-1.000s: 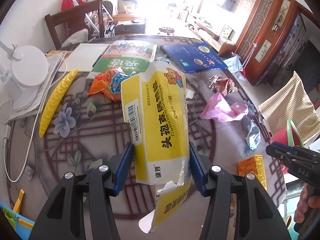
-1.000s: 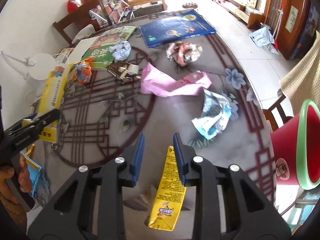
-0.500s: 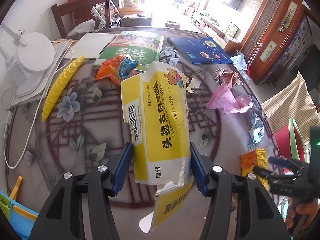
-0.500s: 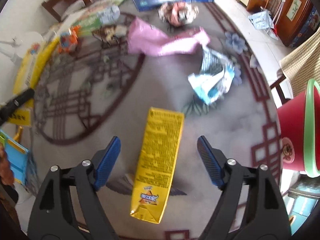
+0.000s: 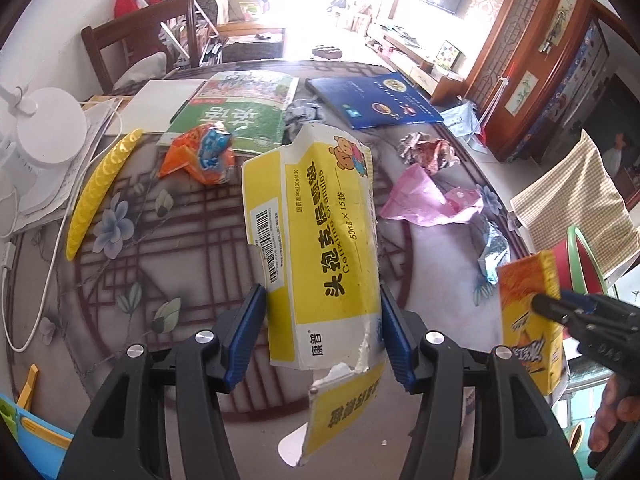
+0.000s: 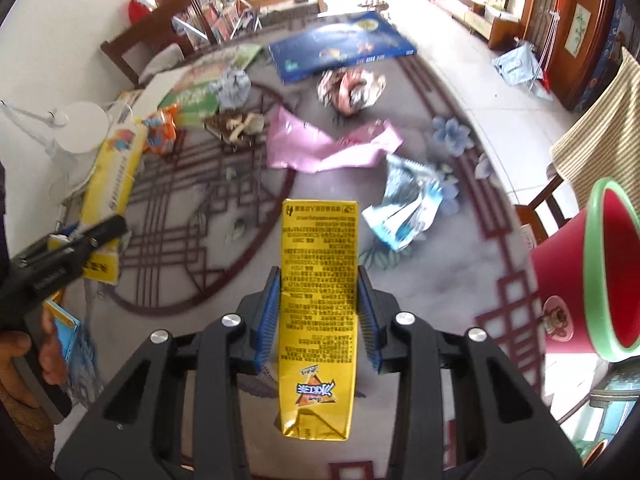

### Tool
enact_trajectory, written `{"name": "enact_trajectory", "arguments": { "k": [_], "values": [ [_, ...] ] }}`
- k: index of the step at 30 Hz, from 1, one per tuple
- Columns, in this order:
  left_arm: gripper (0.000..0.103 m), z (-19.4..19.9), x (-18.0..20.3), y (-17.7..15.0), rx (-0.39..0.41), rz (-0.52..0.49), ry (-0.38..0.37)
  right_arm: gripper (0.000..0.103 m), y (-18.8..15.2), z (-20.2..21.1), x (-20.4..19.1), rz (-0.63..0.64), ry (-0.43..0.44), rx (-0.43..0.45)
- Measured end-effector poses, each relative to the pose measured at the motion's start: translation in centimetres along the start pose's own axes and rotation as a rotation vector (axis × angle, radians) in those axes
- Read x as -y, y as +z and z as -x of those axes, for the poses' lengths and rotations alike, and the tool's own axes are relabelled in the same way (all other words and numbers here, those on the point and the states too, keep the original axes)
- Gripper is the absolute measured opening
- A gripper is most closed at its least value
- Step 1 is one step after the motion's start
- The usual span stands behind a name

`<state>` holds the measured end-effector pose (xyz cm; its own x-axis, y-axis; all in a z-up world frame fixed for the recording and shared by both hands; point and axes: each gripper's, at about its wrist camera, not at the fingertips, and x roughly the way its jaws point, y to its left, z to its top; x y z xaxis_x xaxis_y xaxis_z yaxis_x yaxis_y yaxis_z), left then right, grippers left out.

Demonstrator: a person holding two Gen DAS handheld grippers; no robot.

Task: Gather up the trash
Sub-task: 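Carry tissue pack and juice box over the red bucket and open both tools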

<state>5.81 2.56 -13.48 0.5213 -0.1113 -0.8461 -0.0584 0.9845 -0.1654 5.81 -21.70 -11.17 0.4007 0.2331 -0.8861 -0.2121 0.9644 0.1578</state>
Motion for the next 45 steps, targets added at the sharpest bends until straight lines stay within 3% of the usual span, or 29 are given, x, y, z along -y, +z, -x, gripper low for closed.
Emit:
{"name": "enact_trajectory", "arguments": {
  "k": [7,16,27,32,39,45],
  "values": [
    [0.053,0.5,2.7,-0.1,0.023,0.0,0.01,0.035,0.3,1.9,1.3,0.025,0.021,0.039],
    [0.053,2.2,6.4,-1.7,0.05,0.077,0.077,0.035,0.8,3.8,3.6,0.117,0.106,0.059],
    [0.053,2.4,14.1,-3.4,0.06,0.108,0.102,0.035,0.4,5.2,10.1,0.172,0.177,0.058],
    [0.053,1.7,19.4,-3.3,0.052,0.061,0.047,0.035,-0.1,6.0,14.3,0.153,0.171,0.062],
    [0.053,-0.3,28.1,-2.6,0.018,-0.069,-0.099,0.035,-0.4,7.9,21.5,0.092,0.123,0.077],
    [0.054,-2.7,36.1,-2.4,-0.047,-0.191,-0.249,0.035,-0.7,9.0,28.6,0.007,0.01,0.085]
  ]
}}
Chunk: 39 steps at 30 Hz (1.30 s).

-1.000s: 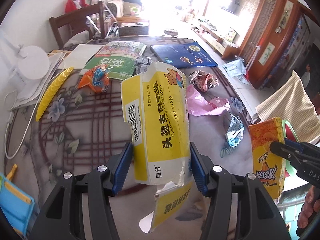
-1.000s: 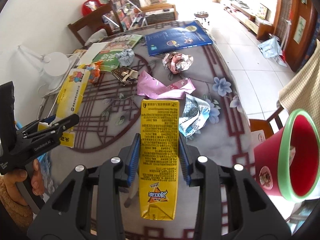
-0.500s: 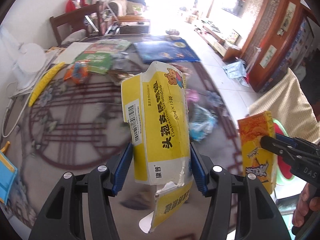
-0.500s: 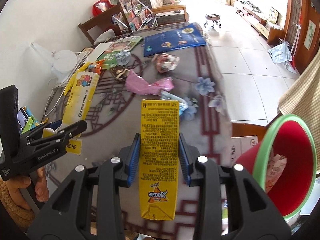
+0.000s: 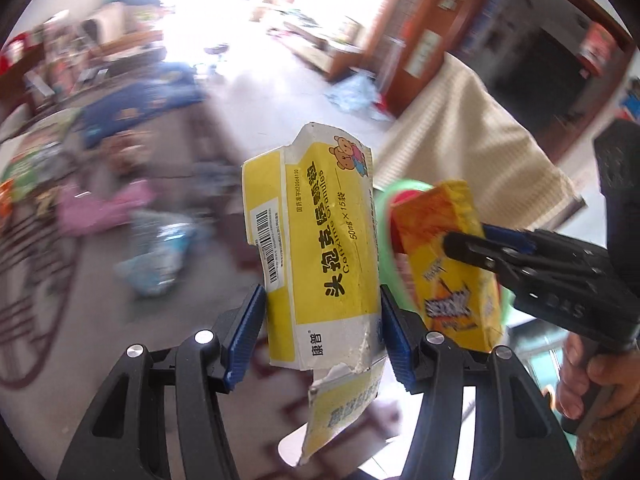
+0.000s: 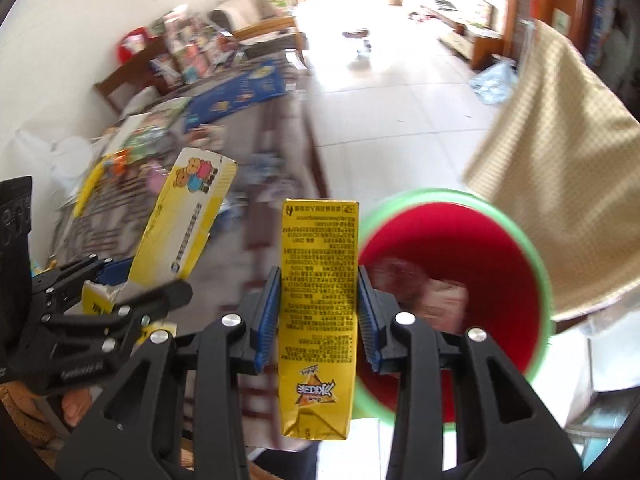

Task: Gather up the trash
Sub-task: 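Carry tissue pack and juice box over the red bucket and open both tools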

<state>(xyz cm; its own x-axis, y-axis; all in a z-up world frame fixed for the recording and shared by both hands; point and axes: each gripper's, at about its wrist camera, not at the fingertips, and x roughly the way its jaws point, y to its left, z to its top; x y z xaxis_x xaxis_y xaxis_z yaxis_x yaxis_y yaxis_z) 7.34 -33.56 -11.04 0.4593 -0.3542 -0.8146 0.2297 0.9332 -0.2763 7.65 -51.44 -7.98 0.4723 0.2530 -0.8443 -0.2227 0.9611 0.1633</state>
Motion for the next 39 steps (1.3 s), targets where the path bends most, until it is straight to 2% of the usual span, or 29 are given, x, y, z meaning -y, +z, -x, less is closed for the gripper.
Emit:
{"name": "enact_trajectory", "arguments": {
  "k": [5,11,15,16,17,19,21,24,29,32,39],
  "values": [
    [0.055,-3.0,5.5,1.7,-0.037,-0.106,-0.078,0.035,-0.7,0.7,5.2,-0.091,-0.102,0.003],
    [0.055,-4.8,8.7,2.5,-0.067,-0.168,-0.106,0.035,-1.4,1.9,9.1,-0.191,-0.16,0.03],
    [0.066,-5.0,10.0,3.1,-0.049,-0.191,-0.121,0.036,-1.7,2.5,10.7,-0.241,-0.17,0.056],
    [0.068,-5.0,9.9,3.2,-0.041,-0.194,-0.116,0.042,-1.8,2.7,11.0,-0.253,-0.171,0.064],
    [0.075,-4.8,9.9,3.3,-0.033,-0.197,-0.112,0.051,-1.8,2.7,11.3,-0.269,-0.166,0.073],
    [0.077,-4.1,9.6,3.6,-0.005,-0.197,-0.097,0.055,-1.7,2.9,11.5,-0.288,-0.16,0.091],
    [0.077,-3.4,9.1,3.9,0.02,-0.194,-0.081,0.055,-1.5,3.1,11.5,-0.301,-0.151,0.103],
    [0.077,-2.0,7.8,4.6,0.059,-0.169,-0.06,0.06,-0.9,3.1,10.8,-0.306,-0.132,0.115],
    [0.077,0.6,4.5,5.0,0.115,-0.113,-0.018,0.067,0.5,2.6,7.7,-0.268,-0.098,0.123],
    [0.077,2.4,1.4,4.6,0.158,-0.068,0.027,0.072,1.3,2.3,5.8,-0.243,-0.075,0.129],
    [0.078,6.2,-8.1,2.2,0.215,0.096,0.158,0.075,2.3,-0.3,-0.3,-0.186,-0.031,0.087]
  ]
}}
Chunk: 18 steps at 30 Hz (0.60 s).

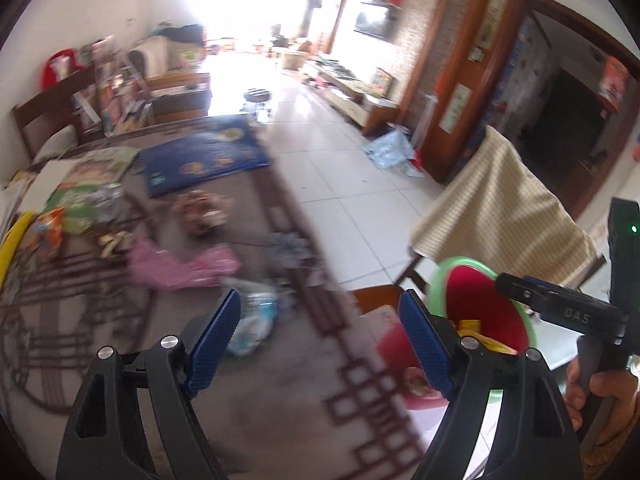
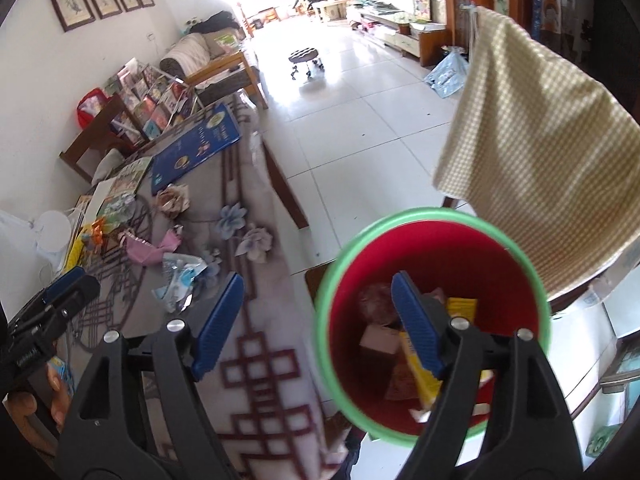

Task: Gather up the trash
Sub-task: 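Carry tissue pack and juice box over the red bucket and open both tools, then grasp orange snack bag with left tool while right tool grasps crumpled foil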

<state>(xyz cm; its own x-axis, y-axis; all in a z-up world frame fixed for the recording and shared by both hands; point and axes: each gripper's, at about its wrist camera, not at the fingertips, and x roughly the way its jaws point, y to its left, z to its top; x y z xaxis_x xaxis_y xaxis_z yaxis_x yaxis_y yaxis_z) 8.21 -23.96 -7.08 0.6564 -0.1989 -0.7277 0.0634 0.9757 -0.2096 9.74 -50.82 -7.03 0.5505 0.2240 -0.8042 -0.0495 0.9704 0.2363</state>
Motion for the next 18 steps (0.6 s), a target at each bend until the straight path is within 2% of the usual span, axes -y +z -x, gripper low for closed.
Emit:
{"name": "enact_trajectory", "arguments": {
  "k": [4,10,15,18],
  "values": [
    [0.078,1.0,-7.4,-1.0,0.006,0.103,0.108,0.077,-0.7,-1.9,-4.7,0.043,0.024,-0.042],
    [0.078,1.8,-18.4,-1.4,-0.007,0.293,0.231,0.079,-1.7,-4.7,-12.7,0.089,0.069,-0.089],
    [0.078,1.6,-27.2,0.2,-0.013,0.364,0.308,0.082,-2.9,-6.4,-19.4,0.118,0.105,-0.105],
    [0.078,0.2,-31.4,2.2,-0.022,0.362,0.328,0.083,-3.9,-7.4,-22.3,0.104,0.109,-0.12]
  ]
}}
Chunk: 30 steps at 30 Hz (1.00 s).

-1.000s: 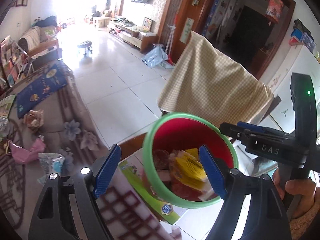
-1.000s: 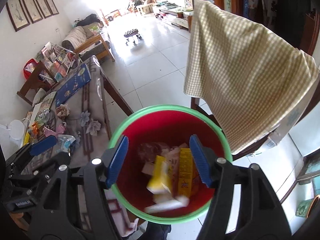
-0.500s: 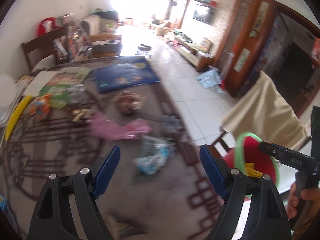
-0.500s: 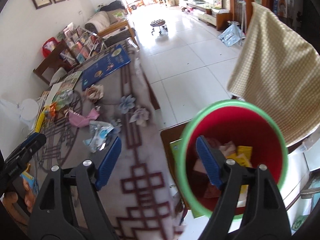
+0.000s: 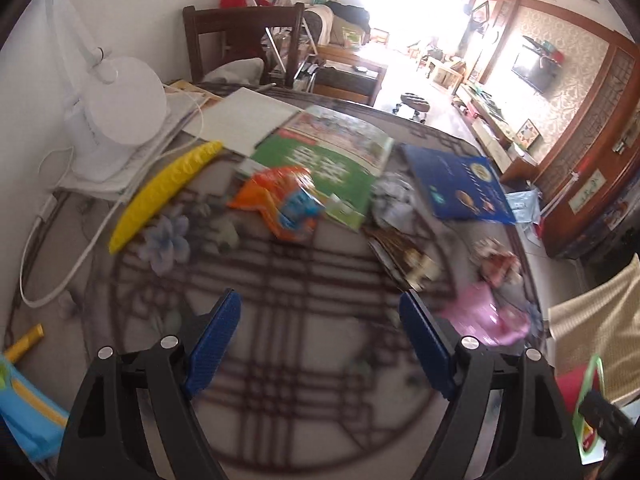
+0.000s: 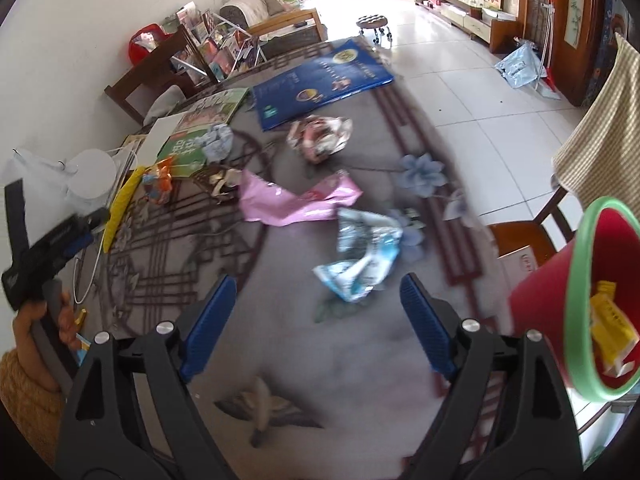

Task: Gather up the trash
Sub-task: 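Grasp orange snack bag with left tool while right tool grasps crumpled foil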

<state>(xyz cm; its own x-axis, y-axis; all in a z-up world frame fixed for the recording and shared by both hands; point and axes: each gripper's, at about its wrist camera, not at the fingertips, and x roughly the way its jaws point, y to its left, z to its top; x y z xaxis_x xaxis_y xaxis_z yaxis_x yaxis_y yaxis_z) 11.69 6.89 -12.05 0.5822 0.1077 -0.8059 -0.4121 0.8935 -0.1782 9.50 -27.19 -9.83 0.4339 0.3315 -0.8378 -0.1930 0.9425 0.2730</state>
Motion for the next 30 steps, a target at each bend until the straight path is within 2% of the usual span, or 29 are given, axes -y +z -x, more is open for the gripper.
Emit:
{"name": "enact_trajectory", "arguments": {
  "k": [3,7,13,14,16,18,21,24,30],
  "values": [
    [0.078,-3.2,-2.0,3.1,-0.017,-0.015,0.02,0.083,0.1,-1.2,-2.5,-0.003,-0.009,-0.02],
    [0.078,-7.4,-3.7,6.5,-0.047,0.024,0.014,0.083,1.0,-2.4,-5.0,0.017,-0.039,-0.03],
    [0.078,-13.5,-4.1,8.3,-0.126,0.033,0.012,0.083,4.2,-4.9,-7.6,0.047,-0.075,-0.038],
    [0.075,-14.2,-4.1,8.3,-0.139,0.028,0.007,0.083,4.9,-5.6,-8.1,0.052,-0.075,-0.042],
    [0.057,-15.2,-4.4,8.0,-0.159,0.026,-0.014,0.083,6.4,-7.1,-9.1,0.067,-0.066,-0.046],
    [0.048,-15.3,-5.0,7.7,-0.14,0.038,-0.052,0.084,8.1,-8.6,-10.4,0.089,-0.055,-0.04],
    [0.044,-14.2,-5.7,7.0,-0.116,0.018,-0.066,0.087,11.1,-11.7,-12.8,0.133,-0.02,-0.032],
    [0.043,-12.5,-6.6,5.8,-0.1,0.021,-0.085,0.088,13.5,-15.2,-14.6,0.153,-0.003,-0.043],
    [0.044,-8.1,-8.8,1.4,-0.107,0.062,-0.102,0.088,17.5,-22.6,-15.2,0.05,0.031,-0.099]
  ]
}}
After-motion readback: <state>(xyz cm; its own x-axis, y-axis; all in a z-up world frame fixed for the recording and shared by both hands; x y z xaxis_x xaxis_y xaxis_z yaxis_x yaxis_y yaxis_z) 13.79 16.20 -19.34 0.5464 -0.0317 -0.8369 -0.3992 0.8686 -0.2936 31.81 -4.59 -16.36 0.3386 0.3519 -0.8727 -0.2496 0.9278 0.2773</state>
